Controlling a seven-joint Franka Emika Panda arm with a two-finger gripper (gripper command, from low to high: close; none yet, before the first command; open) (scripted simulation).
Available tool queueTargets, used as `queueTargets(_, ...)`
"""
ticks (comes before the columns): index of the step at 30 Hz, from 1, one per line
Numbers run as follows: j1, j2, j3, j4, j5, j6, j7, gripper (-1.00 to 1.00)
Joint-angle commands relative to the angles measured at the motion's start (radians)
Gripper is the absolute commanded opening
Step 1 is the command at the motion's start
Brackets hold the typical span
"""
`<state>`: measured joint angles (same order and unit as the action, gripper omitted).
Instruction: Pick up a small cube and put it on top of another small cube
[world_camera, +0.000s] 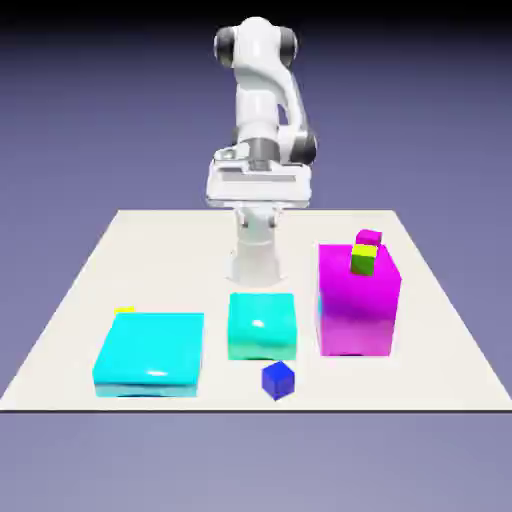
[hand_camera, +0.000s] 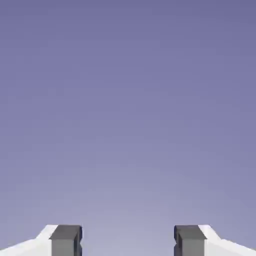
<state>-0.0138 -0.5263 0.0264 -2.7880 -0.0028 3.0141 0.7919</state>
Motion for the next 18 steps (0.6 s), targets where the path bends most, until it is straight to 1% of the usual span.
queueTargets(1,-0.021,0.036,0.022,0.018,-0.002,-0.019,0.042,0.0)
queueTargets(18,-0.385,0.652,0.394,0.328,-0.041,-0.342,0.76,0.0)
